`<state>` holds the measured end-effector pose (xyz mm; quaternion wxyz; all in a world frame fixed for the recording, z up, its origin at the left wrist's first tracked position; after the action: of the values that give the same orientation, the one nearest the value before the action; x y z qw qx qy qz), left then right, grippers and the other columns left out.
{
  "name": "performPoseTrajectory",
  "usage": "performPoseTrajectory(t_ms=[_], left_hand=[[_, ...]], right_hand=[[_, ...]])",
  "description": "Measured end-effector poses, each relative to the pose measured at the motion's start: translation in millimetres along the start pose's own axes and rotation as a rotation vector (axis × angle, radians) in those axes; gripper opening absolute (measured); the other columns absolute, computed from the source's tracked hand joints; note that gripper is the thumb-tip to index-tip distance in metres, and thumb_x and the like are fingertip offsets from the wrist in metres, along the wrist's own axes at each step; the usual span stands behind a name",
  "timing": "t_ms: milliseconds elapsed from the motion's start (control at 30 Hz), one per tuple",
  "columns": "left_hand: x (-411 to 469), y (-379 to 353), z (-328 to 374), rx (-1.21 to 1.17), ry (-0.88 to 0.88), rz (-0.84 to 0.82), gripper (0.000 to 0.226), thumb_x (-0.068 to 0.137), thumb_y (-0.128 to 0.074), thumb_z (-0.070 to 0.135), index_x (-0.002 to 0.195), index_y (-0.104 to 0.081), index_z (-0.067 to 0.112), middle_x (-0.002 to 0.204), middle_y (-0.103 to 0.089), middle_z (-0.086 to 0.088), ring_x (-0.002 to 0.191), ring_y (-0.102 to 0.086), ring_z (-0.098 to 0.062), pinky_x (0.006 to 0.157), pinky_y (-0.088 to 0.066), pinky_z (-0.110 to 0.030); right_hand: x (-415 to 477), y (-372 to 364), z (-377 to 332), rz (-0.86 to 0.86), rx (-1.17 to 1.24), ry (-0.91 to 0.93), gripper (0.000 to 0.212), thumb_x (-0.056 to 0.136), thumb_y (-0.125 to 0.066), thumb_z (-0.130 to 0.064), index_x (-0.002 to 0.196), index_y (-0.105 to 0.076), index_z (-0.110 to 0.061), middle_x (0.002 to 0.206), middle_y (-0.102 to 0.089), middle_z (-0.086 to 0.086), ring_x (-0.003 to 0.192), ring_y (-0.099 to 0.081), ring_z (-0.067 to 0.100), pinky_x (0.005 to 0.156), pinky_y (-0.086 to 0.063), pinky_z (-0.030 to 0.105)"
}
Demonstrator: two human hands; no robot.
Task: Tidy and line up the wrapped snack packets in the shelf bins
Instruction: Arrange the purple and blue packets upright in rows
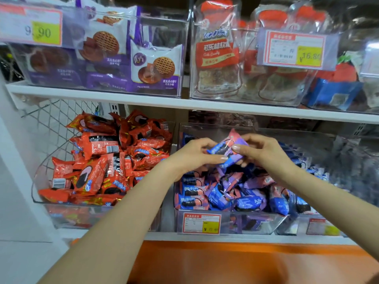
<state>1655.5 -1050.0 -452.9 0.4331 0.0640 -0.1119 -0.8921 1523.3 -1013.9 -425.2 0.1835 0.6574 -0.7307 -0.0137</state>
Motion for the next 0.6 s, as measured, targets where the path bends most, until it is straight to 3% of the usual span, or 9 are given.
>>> performPoseTrajectory(t_ms=[133,267,400,467,533,600], left_hand=[[2.5,2.9,-4.6,-0.057,0.034,0.026,0.013,0.082,-0.070,0.014,0.088,-0.059,0.017,0.078,-0.066,0.002,0.064,-0.060,-0.004,0.061,-0.049,-0.015],[2.7,4.4,-1.6,-0.206,0.041,0.050,0.017,0.082,-0.069,0.010,0.095,-0.058,0.012,0.084,-0.067,-0.002,0.071,-0.063,-0.008,0.061,-0.054,-0.016],[-2.3,2.7,11.9,0.029,-0.046,0.037,0.015,0.081,-0.071,0.012,0.093,-0.063,0.017,0.075,-0.064,0.004,0.066,-0.059,-0.005,0.063,-0.047,-0.012],[-5.9,4.6,15.7,0.120,-0.062,0.037,0.017,0.080,-0.072,0.015,0.094,-0.064,0.019,0.073,-0.062,0.004,0.068,-0.057,-0.008,0.067,-0.046,-0.015],[-7.5,11.4,17.8,0.237,-0.076,0.078,0.023,0.078,-0.075,0.022,0.098,-0.064,0.020,0.075,-0.059,0.005,0.068,-0.055,-0.007,0.073,-0.045,-0.021],[-9.6,32.4,21.4,0.377,-0.103,0.240,0.029,0.077,-0.075,0.027,0.103,-0.064,0.018,0.076,-0.057,0.008,0.073,-0.054,-0.008,0.078,-0.047,-0.026]], right_hand=[[0.0,2.0,5.7,0.033,0.094,-0.086,0.022,0.077,-0.068,-0.006,0.098,-0.061,-0.004,0.069,-0.066,0.007,0.054,-0.063,0.013,0.052,-0.053,0.021],[-2.7,-2.5,7.1,-0.010,0.115,-0.138,0.020,0.077,-0.067,-0.013,0.092,-0.056,-0.005,0.073,-0.064,0.005,0.060,-0.064,0.015,0.049,-0.051,0.022],[-5.9,3.9,0.0,0.023,-0.091,-0.063,0.030,0.076,-0.073,-0.018,0.102,-0.059,-0.024,0.093,-0.070,-0.009,0.081,-0.067,0.003,0.069,-0.053,0.017],[-5.1,2.2,-3.2,-0.030,-0.166,-0.047,0.035,0.072,-0.077,-0.018,0.104,-0.063,-0.021,0.098,-0.071,-0.004,0.089,-0.064,0.005,0.082,-0.051,0.022],[-4.8,-3.6,-2.3,-0.078,-0.219,-0.063,0.027,0.068,-0.080,-0.020,0.092,-0.069,-0.016,0.089,-0.071,0.008,0.082,-0.061,0.011,0.081,-0.048,0.033],[2.4,-5.6,2.0,-0.053,-0.300,-0.065,0.025,0.063,-0.083,-0.029,0.080,-0.069,-0.017,0.083,-0.067,0.020,0.075,-0.054,0.015,0.074,-0.043,0.034]])
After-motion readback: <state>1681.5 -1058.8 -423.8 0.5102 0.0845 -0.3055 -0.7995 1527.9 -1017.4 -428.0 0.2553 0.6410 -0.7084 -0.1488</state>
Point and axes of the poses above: each hand's wrist, its own x-axis towards the middle knuckle, its own y-axis out of the back of the hand, z = x × y, the point moved 9 cm from there along x, towards the middle knuckle
